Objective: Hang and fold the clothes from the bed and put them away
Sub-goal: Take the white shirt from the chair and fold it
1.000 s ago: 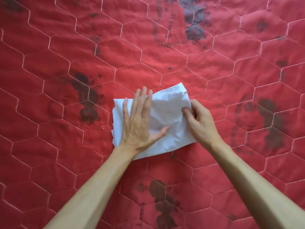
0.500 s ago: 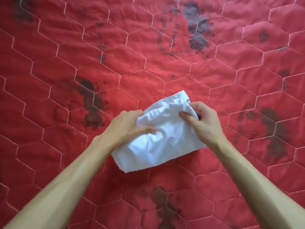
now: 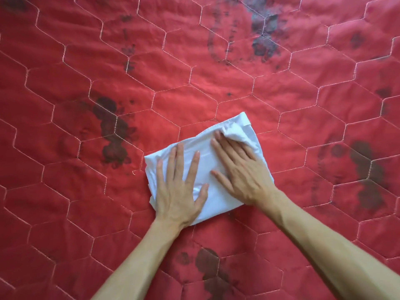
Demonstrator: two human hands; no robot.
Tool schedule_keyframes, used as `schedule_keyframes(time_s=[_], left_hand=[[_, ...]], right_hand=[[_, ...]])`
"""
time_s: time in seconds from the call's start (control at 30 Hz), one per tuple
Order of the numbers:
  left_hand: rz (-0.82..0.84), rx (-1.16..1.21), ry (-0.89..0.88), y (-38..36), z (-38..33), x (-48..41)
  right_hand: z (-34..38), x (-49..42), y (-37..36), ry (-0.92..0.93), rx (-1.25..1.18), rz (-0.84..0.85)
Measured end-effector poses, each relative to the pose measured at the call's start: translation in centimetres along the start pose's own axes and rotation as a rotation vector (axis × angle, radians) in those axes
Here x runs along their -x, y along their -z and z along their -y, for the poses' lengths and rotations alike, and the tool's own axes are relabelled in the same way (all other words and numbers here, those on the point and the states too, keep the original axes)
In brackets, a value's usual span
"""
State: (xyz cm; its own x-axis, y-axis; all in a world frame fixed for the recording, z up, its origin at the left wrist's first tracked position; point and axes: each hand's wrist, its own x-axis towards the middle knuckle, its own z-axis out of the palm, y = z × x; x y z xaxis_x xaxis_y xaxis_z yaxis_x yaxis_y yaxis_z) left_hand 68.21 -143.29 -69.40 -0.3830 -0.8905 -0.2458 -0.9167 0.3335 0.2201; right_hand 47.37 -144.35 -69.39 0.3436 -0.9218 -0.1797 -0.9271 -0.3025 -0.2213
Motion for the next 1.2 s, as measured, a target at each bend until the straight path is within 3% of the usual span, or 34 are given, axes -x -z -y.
schedule_keyframes(time_s=[0.17,0.3,0.37,0.43,0.5,0.6,0.7,0.8,0.97,1.07,1.2], left_hand=[[0.031,-0.043,0.205,0.2,1.1,2.1],[0.070,-0.033,0.177,0.5,3.0,3.0],[0.042,0.029,0.254,0.8,2.3,3.1],[-0.040,0.181,0.485,1.8,0.6,3.5],[-0.109,0.408,0.765,3.6,-1.2,3.7],[0.035,0.720,1.092,4.9,-1.3,3.8],[0.247,1.090,1.222,6.0,0.5,4.2],[0.439,1.238,1.151,9.2,1.2,5.8],[0.442,1.432,0.999,18.4,0.6,10.8],[0.330,1.457,0.896,25.3,-1.0,15.3],[0.061,1.379,0.841,33.0,-5.3,21.7]], right_hand=[[-0.9,-1.1,0.2,-0.061,-0.020,-0.087],[-4.0,-0.5,1.2,-0.805,-0.193,-0.192],[-5.1,0.7,2.0,-0.709,-0.148,-0.134],[-4.8,2.1,2.8,-0.572,-0.258,-0.146],[-2.8,3.2,4.2,-0.736,-0.589,-0.090],[-0.2,3.7,5.0,-0.976,-0.847,0.144],[1.6,4.6,6.1,-1.071,-1.074,0.337],[3.3,6.8,9.0,-1.097,-1.195,0.420],[6.3,11.5,17.4,-1.070,-1.440,0.340],[9.2,13.9,24.3,-0.930,-1.431,0.272],[15.6,16.4,33.8,-0.694,-1.121,0.058]])
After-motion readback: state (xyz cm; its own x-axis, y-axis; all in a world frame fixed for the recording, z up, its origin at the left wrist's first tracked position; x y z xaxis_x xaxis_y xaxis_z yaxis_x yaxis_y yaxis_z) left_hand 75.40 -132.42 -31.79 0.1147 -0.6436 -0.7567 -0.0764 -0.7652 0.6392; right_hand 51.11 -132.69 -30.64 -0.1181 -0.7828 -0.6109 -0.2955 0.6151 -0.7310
